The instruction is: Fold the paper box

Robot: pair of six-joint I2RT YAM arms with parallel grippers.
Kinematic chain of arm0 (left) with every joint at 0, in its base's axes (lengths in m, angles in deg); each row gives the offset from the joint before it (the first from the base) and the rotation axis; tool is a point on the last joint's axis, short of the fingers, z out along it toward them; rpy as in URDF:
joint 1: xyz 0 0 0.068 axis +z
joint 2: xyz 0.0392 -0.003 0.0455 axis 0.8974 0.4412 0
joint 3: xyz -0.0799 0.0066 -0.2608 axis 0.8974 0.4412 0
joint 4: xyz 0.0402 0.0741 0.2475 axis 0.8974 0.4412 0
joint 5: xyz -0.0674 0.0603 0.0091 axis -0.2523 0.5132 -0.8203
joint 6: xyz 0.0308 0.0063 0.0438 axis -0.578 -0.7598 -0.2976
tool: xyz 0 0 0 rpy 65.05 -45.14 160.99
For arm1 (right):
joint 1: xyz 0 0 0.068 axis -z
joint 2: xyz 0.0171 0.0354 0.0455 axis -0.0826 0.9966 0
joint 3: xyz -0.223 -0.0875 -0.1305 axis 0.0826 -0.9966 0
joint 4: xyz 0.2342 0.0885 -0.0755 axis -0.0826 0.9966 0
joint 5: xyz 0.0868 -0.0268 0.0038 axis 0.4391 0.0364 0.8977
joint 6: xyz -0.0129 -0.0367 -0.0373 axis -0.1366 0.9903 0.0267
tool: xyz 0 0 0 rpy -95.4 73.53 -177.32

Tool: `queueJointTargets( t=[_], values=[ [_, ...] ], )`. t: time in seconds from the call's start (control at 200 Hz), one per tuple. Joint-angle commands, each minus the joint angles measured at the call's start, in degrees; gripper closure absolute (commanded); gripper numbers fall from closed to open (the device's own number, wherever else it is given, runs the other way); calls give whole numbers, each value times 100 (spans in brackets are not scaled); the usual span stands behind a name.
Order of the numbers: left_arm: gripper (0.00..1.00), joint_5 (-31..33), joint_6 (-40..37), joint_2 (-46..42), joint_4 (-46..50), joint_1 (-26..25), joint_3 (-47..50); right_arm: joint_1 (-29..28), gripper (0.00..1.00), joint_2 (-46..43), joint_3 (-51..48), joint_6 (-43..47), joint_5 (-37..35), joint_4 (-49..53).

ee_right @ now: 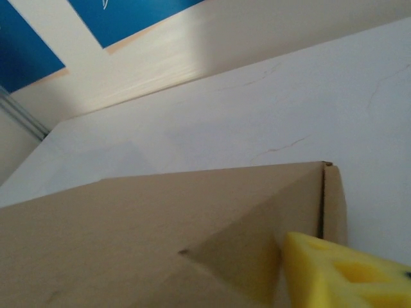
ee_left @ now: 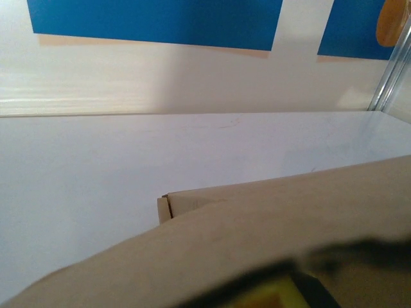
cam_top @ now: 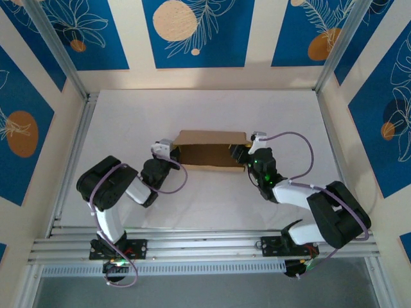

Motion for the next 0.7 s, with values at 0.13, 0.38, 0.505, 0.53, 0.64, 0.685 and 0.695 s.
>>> queueJointTargets(
  t=[0.13, 0.38, 0.505, 0.53, 0.64, 0.685, 0.695],
  values=[
    [93, -305, -173, 85, 385, -275, -37, -31, 27, -598, -181, 123, 993, 490],
    [93, 84, -247, 7, 511, -326, -113, -52, 27, -1268, -467, 10, 934, 1391],
    [93, 296, -266, -21, 635, -390, -179, -69, 29, -1627, -639, 27, 1196, 1566],
    [93, 322, -276, -18, 635, -402, -192, -56, 29, -1676, -653, 31, 1263, 1620],
    [93, 488, -308, 10, 656, -469, -229, 40, 31, -1868, -734, 41, 1741, 1547],
    [93, 543, -335, 9, 682, -482, -248, 61, 32, -1934, -726, -28, 1823, 1577],
    [93, 554, -340, 7, 691, -493, -250, 69, 32, -1940, -732, -43, 1848, 1585]
  ],
)
